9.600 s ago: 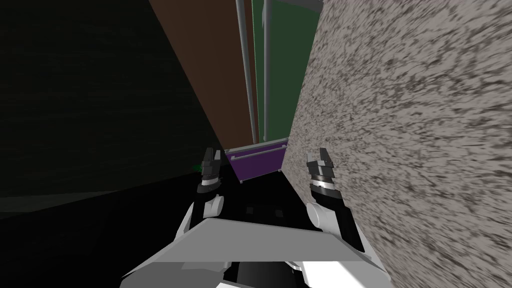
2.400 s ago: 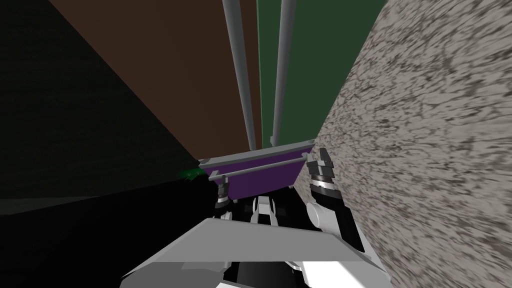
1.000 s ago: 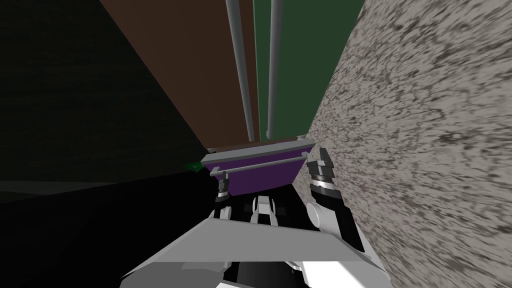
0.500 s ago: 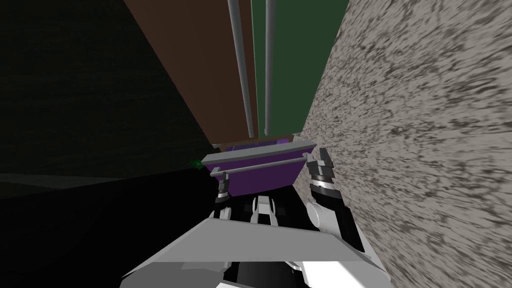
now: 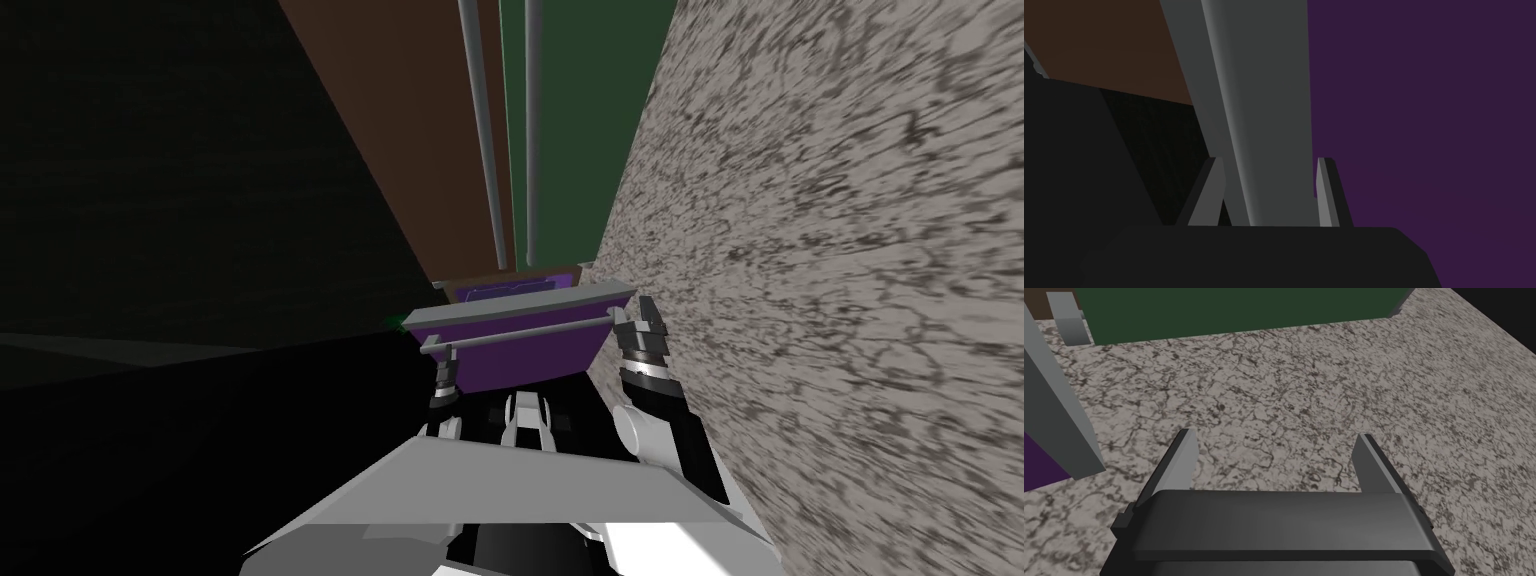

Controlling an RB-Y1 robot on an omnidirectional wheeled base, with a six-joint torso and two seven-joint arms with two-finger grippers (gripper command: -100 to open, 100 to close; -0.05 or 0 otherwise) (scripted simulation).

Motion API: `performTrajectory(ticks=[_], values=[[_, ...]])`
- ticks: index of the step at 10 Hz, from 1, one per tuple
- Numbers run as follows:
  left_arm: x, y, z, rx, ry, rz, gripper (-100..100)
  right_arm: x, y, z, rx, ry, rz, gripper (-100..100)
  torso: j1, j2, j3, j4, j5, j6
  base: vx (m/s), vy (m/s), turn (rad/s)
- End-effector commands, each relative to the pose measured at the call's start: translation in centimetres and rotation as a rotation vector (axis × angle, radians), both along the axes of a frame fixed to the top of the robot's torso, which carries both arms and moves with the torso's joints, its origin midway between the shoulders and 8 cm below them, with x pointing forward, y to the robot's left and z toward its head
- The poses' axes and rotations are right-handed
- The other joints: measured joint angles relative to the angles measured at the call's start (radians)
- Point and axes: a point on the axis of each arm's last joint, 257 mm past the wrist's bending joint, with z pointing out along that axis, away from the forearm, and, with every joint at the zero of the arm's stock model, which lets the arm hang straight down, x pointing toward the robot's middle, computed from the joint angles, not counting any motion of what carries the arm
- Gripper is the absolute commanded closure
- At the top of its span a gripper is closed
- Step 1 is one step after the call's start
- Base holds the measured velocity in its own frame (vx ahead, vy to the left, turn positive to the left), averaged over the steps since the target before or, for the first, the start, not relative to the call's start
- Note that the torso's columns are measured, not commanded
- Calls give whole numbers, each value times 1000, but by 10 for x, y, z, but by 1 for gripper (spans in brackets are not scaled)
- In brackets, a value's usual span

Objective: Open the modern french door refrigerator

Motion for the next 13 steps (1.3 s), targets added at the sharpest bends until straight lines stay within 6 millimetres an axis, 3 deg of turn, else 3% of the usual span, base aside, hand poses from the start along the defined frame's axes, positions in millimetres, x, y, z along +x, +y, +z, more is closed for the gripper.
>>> performTrajectory(ticks=[1,2,3,9,13], values=[[-6,-2,-2,-1,6,-6,100,0,0,0,0,0,0,0,-2,5,4,0,1,0,-226,-60,34],[-7,-2,-2,-1,6,-9,100,0,0,0,0,0,0,0,-1,5,4,0,1,1,-226,-36,24],[9,4,12,1,-6,-11,-100,0,0,0,0,0,0,0,0,3,3,0,1,1,-151,-36,32],[38,15,33,1,-2,-19,-100,0,0,0,0,0,0,0,-1,6,4,3,-1,0,-32,-28,16],[64,24,57,1,-2,-26,-100,0,0,0,0,0,0,0,-5,9,5,8,-6,-1,-56,-33,16]])
